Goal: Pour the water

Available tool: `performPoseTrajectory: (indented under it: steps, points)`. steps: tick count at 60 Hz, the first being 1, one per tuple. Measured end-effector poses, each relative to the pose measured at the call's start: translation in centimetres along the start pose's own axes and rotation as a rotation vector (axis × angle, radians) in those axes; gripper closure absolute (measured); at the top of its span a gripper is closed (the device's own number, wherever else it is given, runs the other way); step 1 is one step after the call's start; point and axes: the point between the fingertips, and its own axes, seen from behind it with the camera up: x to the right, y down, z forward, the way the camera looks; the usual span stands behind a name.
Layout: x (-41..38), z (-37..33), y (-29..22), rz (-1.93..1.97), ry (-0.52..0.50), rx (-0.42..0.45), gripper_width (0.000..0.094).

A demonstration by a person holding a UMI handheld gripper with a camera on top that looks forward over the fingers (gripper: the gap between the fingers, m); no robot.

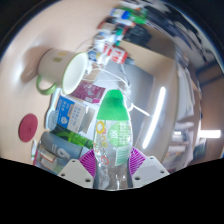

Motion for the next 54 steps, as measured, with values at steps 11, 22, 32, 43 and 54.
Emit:
performPoseTrajectory:
  steps: [11, 22, 32, 43, 54]
  points:
    - [-0.5, 2.9, -3.0, -0.404, 0.025, 0.074, 0.0551]
    - [-0.6, 3.8, -4.7, -0.504, 0.01, 0.084, 0.0552]
    - [-0.3, 4.2, -4.4, -0.449, 0.016, 0.058, 0.0552]
    - [0.7, 4.0, -0.9, 0.108, -0.004, -0.065, 0.0553]
    - [-2.4, 1.6, 1.0, 1.197, -0.046, -0.17, 0.0551]
